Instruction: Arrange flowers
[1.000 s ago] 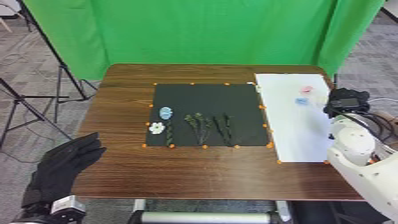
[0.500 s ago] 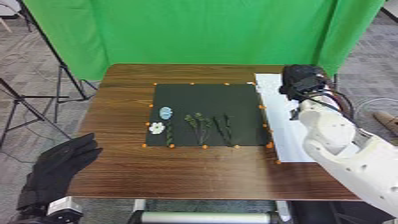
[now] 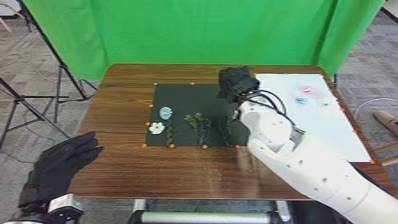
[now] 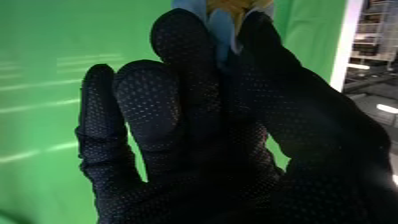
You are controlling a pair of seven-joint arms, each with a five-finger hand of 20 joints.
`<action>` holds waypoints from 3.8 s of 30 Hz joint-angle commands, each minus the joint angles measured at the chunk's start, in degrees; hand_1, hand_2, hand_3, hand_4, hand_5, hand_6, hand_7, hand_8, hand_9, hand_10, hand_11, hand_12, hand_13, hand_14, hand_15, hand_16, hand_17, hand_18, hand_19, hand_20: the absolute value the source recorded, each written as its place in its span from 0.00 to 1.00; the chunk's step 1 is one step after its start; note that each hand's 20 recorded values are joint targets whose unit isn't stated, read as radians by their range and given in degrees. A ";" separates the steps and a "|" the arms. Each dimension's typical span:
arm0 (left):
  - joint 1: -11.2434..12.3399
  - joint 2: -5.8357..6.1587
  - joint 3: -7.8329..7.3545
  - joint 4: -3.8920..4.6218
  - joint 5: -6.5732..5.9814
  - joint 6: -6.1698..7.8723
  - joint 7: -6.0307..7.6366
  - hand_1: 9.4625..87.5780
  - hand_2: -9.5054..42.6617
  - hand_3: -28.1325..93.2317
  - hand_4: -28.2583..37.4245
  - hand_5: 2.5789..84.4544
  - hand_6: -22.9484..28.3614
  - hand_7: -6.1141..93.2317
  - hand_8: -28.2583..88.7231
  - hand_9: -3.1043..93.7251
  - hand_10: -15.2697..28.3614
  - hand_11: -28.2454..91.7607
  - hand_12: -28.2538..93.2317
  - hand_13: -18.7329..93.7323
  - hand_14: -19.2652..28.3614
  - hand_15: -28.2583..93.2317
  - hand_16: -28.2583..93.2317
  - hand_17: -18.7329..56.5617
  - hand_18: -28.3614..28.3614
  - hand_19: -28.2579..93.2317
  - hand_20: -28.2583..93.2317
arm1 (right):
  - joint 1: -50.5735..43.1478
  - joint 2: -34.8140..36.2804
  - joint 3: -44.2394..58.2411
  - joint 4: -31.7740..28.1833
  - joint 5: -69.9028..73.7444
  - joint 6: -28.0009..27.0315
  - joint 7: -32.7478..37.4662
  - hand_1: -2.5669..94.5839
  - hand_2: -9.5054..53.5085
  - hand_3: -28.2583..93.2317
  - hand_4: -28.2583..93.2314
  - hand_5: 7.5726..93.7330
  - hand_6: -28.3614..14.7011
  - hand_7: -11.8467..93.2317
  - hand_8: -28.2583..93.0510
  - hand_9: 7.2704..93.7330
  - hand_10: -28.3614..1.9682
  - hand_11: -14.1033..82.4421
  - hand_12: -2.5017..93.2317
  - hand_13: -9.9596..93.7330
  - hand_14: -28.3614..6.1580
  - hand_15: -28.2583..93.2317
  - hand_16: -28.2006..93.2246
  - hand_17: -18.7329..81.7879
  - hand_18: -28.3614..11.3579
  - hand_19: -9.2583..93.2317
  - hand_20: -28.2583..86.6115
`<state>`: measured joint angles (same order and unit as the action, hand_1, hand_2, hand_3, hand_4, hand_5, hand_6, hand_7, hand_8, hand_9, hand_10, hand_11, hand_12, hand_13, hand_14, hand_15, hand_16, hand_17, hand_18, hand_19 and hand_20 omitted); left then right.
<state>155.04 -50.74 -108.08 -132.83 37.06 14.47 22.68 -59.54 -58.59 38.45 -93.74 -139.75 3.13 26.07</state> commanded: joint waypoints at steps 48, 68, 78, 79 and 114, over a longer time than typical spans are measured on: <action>-5.64 0.37 1.41 1.83 1.40 -2.99 -3.56 0.20 0.26 0.92 0.21 0.50 0.65 0.26 0.13 0.41 0.76 0.52 0.30 0.41 0.89 0.63 0.16 0.13 0.86 0.67 0.38 | -3.92 -18.42 4.66 6.53 -4.49 -15.88 -1.63 0.36 0.00 0.95 0.00 0.70 0.59 0.31 0.12 0.65 0.44 0.64 0.29 0.61 0.42 0.87 0.42 0.34 0.09 0.84 0.48; -0.12 -0.44 1.39 -0.02 0.15 0.07 -0.02 0.20 0.24 0.91 0.21 0.51 0.68 0.22 0.16 0.41 0.80 0.51 0.31 0.41 0.95 0.65 0.17 0.13 0.87 0.67 0.39 | 0.54 -1.76 7.78 -6.50 17.60 -14.14 2.63 0.28 0.07 0.93 0.00 0.61 0.49 0.28 0.13 0.55 0.26 0.64 0.27 0.55 0.30 0.89 0.39 0.32 0.05 0.82 0.50; 0.22 1.77 3.10 0.17 -1.37 1.30 2.24 0.21 0.24 0.91 0.21 0.52 0.70 0.21 0.17 0.42 0.82 0.51 0.31 0.40 0.96 0.66 0.16 0.13 0.88 0.68 0.39 | -1.21 8.53 13.46 -0.41 17.47 -15.61 6.33 0.30 0.08 0.91 0.01 0.59 0.49 0.27 0.14 0.56 0.27 0.64 0.27 0.57 0.33 0.88 0.39 0.37 0.05 0.82 0.49; 0.08 2.26 3.18 0.24 -1.51 1.36 2.26 0.21 0.24 0.91 0.21 0.52 0.70 0.20 0.17 0.42 0.82 0.51 0.31 0.40 0.96 0.66 0.16 0.13 0.88 0.68 0.39 | -1.47 8.91 13.74 0.26 17.69 -15.37 7.36 0.30 0.08 0.91 0.01 0.58 0.48 0.27 0.14 0.57 0.27 0.64 0.27 0.58 0.33 0.88 0.40 0.39 0.05 0.82 0.49; -1.61 1.37 3.63 0.88 -0.28 -0.46 0.75 0.22 0.24 0.91 0.22 0.53 0.71 0.20 0.17 0.41 0.83 0.52 0.31 0.40 0.97 0.67 0.15 0.13 0.88 0.69 0.38 | -4.40 10.85 17.67 10.23 7.12 -16.79 12.41 0.31 0.06 0.90 0.01 0.58 0.50 0.26 0.14 0.59 0.32 0.73 0.30 0.62 0.35 0.89 0.42 0.40 0.03 0.85 0.44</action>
<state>153.09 -49.27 -104.63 -132.04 37.07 14.07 23.13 -64.59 -46.62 54.99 -86.58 -131.43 -13.41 38.34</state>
